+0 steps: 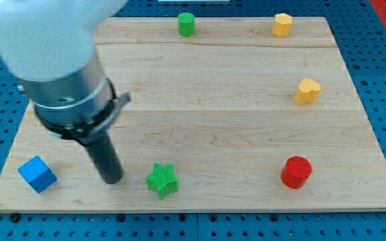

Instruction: Push the green star towards the red circle

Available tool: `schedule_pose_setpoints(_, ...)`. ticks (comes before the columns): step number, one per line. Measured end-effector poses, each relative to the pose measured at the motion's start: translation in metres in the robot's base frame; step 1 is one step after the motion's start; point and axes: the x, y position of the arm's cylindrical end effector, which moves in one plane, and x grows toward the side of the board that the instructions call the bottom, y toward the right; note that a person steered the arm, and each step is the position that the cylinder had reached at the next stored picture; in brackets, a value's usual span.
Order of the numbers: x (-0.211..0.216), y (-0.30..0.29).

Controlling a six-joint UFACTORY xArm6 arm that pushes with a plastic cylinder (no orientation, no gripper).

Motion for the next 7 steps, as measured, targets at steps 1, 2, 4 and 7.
schedule_pose_setpoints(1,0.028,0.001)
schedule_pose_setpoints(2,0.007,0.058)
schedule_pose_setpoints(4,-0.014,0.159)
schedule_pose_setpoints(7,-0.032,0.145)
